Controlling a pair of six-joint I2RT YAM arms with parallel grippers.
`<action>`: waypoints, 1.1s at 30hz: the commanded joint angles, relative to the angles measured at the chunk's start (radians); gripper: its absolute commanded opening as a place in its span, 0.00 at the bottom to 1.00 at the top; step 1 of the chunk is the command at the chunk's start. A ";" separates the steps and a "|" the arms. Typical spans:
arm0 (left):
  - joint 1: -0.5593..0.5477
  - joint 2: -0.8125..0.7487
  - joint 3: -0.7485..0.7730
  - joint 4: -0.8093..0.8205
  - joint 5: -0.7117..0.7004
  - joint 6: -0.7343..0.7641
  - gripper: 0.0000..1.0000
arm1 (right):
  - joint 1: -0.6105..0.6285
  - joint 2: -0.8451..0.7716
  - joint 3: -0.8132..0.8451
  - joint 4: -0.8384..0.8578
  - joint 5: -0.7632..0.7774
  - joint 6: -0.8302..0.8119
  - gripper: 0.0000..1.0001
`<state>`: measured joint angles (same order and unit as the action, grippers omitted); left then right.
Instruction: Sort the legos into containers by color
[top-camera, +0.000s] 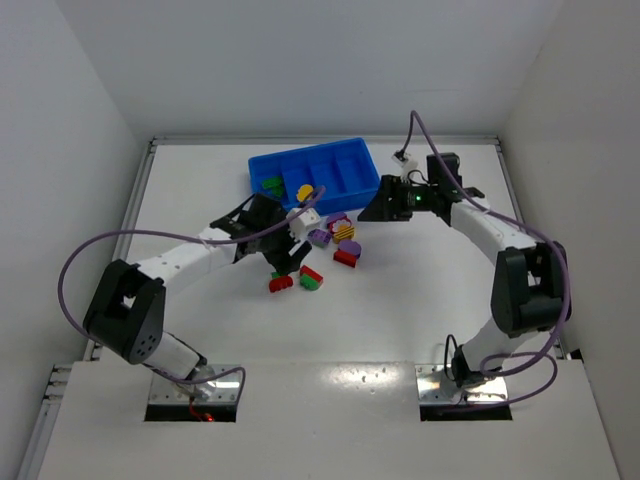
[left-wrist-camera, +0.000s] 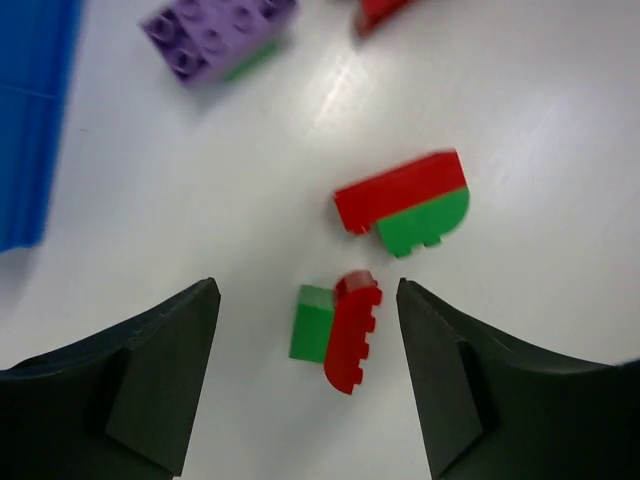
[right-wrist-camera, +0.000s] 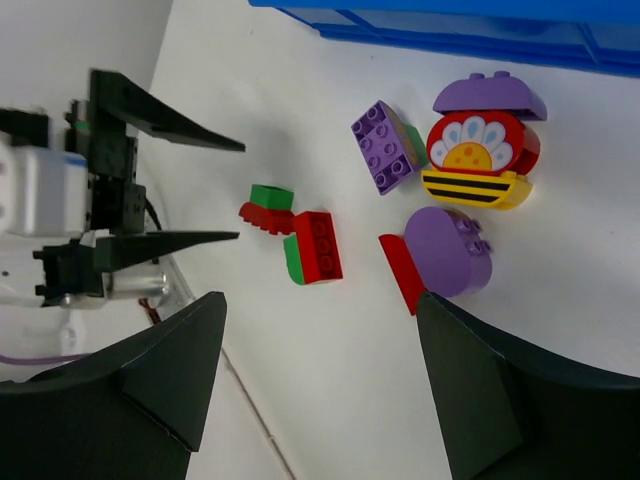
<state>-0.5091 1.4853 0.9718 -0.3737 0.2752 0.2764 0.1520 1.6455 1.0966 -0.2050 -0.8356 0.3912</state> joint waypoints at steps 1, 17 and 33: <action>0.007 -0.040 -0.044 -0.080 0.102 0.127 0.78 | -0.005 -0.064 0.006 -0.022 0.020 -0.094 0.78; -0.127 -0.091 -0.103 -0.012 0.153 0.092 1.00 | -0.014 -0.122 -0.046 -0.062 0.070 -0.144 0.78; -0.036 0.055 -0.036 -0.005 0.363 0.893 1.00 | -0.023 -0.151 -0.075 -0.071 0.050 -0.163 0.78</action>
<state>-0.5621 1.4879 0.8597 -0.3645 0.5446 0.9451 0.1333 1.5291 1.0222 -0.2943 -0.7662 0.2523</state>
